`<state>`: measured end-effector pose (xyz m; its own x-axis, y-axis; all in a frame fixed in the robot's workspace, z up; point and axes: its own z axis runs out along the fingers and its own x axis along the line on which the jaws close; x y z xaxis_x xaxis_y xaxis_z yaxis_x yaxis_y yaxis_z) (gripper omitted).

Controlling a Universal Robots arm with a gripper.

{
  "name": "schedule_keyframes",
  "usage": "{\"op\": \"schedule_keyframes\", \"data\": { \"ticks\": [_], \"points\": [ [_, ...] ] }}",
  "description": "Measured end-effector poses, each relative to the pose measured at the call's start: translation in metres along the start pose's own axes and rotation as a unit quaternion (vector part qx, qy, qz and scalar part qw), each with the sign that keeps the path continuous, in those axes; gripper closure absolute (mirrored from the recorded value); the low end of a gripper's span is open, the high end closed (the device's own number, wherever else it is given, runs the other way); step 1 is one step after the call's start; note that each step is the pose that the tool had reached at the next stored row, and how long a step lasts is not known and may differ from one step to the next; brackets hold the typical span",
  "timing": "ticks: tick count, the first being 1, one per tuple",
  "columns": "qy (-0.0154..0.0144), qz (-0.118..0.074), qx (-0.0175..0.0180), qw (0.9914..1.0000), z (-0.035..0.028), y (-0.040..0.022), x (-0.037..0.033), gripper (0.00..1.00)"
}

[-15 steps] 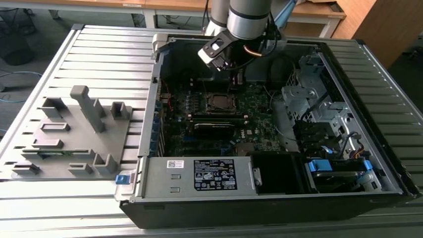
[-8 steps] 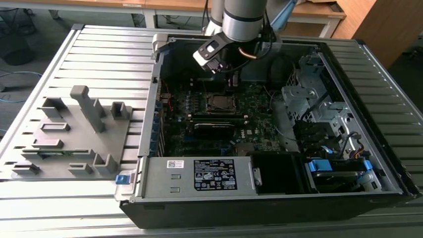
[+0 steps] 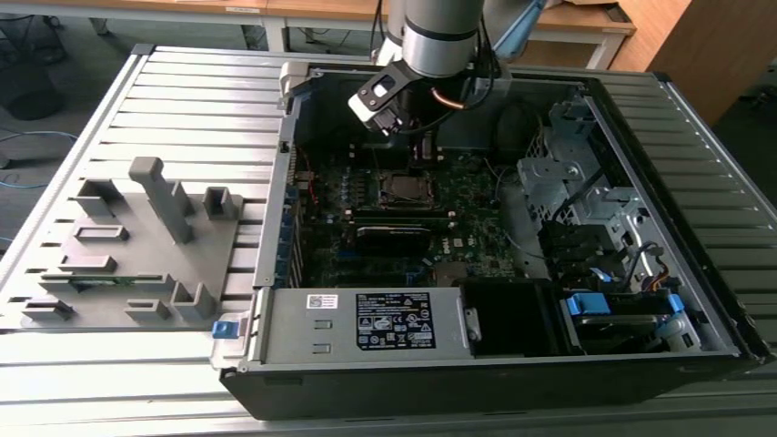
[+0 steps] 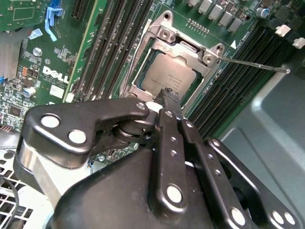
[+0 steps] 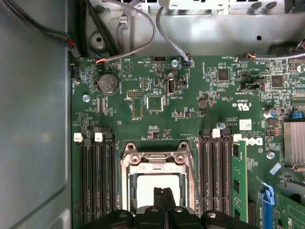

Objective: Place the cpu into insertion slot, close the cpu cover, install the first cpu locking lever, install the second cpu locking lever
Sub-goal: 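Close the cpu cover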

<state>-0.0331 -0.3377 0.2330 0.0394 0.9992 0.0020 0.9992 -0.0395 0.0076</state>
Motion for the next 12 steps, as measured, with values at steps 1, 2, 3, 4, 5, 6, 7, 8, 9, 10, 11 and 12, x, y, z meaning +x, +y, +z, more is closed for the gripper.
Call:
{"op": "schedule_keyframes", "data": {
  "ticks": [1, 2, 3, 4, 5, 6, 7, 8, 9, 10, 11, 12],
  "points": [
    [0.0001, 0.000, -0.0001, 1.00000, 0.0001, -0.0005, 0.0000, 0.89],
    [0.0001, 0.000, -0.0001, 1.00000, 0.0004, -0.0013, 0.0000, 0.89],
    [0.0001, 0.000, -0.0001, 1.00000, 0.0007, -0.0018, -0.0001, 0.89],
    [0.0000, 0.000, -0.0001, 1.00000, 0.0009, -0.0018, -0.0001, 0.89],
    [-0.0001, 0.000, -0.0001, 1.00000, 0.0009, -0.0019, -0.0001, 0.89],
    [-0.0001, 0.000, 0.0000, 1.00000, 0.0009, -0.0019, -0.0001, 0.89],
    [0.0000, 0.000, -0.0001, 1.00000, 0.0027, -0.0019, -0.0001, 0.89],
    [0.0000, 0.000, -0.0001, 1.00000, 0.0045, -0.0019, -0.0001, 0.89],
    [0.0000, 0.000, -0.0001, 1.00000, 0.0045, -0.0019, -0.0001, 0.89],
    [0.0000, 0.000, -0.0001, 1.00000, 0.0045, -0.0019, -0.0001, 0.89],
    [0.0001, 0.000, -0.0003, 1.00000, 0.0047, -0.0022, -0.0001, 0.89],
    [0.0002, 0.000, -0.0004, 1.00000, 0.0050, -0.0025, -0.0001, 0.89]
  ]
}}
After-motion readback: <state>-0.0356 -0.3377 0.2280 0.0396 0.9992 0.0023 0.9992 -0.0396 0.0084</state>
